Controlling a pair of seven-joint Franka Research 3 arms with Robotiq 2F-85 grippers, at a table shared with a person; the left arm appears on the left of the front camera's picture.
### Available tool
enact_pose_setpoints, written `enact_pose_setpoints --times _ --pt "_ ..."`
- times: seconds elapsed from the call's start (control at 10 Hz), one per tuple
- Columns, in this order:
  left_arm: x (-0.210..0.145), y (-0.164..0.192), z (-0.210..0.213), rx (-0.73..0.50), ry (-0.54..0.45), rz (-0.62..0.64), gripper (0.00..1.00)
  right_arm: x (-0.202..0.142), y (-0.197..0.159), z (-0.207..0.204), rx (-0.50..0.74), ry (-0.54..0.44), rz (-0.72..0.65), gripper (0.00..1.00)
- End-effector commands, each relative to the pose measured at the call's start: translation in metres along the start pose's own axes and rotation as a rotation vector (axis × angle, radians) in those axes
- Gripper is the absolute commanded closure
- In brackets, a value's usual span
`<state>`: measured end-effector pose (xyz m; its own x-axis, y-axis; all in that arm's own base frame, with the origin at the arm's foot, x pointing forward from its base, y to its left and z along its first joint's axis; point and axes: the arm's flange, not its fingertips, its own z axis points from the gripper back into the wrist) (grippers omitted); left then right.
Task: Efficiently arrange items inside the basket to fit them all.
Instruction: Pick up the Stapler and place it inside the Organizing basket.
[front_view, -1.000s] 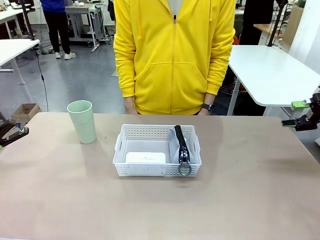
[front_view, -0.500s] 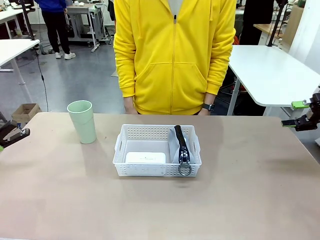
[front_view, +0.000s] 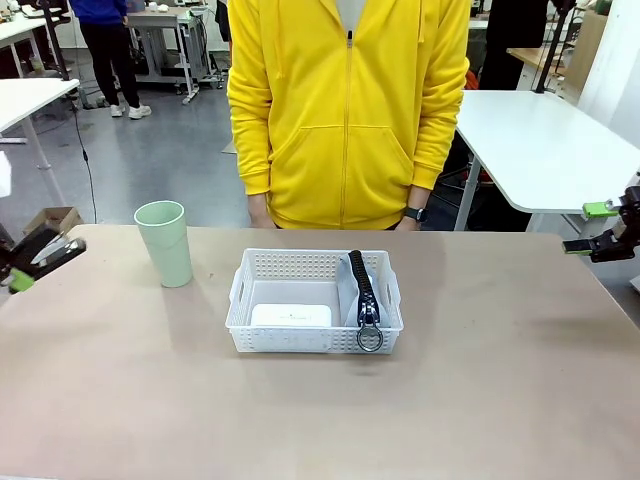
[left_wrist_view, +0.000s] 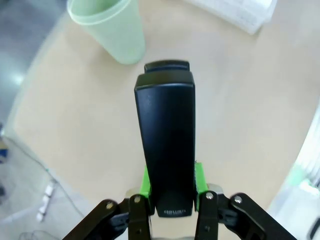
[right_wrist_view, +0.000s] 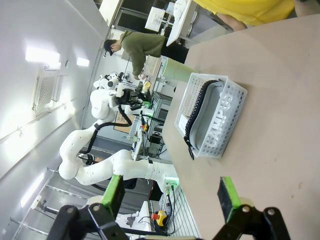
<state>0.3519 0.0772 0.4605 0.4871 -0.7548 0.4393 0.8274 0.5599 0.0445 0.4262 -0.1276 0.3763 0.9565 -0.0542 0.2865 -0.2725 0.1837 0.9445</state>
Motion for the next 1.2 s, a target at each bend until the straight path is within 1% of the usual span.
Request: enact_pose_setpoints --times 0.0,0.1,0.2,0.3,0.5,0.6,0.7,0.8,0.9,1.0,1.1 --pt "0.047 -0.052 -0.005 0.017 0.062 0.102 0.63 -0.001 0.005 0.001 0.001 0.011 -0.018 0.0" --pt "0.075 -0.076 -0.011 0.024 0.071 0.056 0.63 -0.001 0.005 0.001 0.001 0.011 -0.018 0.0" --pt "0.11 -0.104 -0.02 0.036 0.109 0.015 0.63 -0.001 0.005 0.001 0.001 0.011 -0.018 0.0" --pt "0.142 -0.128 -0.031 0.029 0.129 -0.071 0.63 -0.001 0.005 0.001 0.001 0.011 -0.018 0.0" --pt "0.204 -0.167 -0.067 0.015 0.184 -0.173 0.63 -0.001 0.005 0.001 0.001 0.011 -0.018 0.0" --pt "0.234 -0.18 -0.085 -0.04 0.21 -0.212 0.63 -0.001 0.005 0.001 0.001 0.011 -0.018 0.0" --pt "0.26 -0.193 -0.108 -0.077 0.221 -0.22 0.63 -0.001 0.005 0.001 0.001 0.011 -0.018 0.0" --pt "0.275 -0.2 -0.126 -0.043 0.191 -0.199 0.63 -0.001 0.005 0.001 0.001 0.011 -0.018 0.0" --pt "0.29 -0.198 -0.138 -0.003 0.114 -0.159 0.63 -0.001 0.005 0.001 0.001 0.011 -0.018 0.0" --pt "0.299 -0.188 -0.144 0.011 0.077 -0.096 0.63 -0.001 0.005 0.001 0.001 0.011 -0.018 0.0" --pt "0.296 -0.165 -0.14 0.037 0.071 -0.072 0.63 -0.001 0.005 0.001 0.001 0.011 -0.018 0.0"
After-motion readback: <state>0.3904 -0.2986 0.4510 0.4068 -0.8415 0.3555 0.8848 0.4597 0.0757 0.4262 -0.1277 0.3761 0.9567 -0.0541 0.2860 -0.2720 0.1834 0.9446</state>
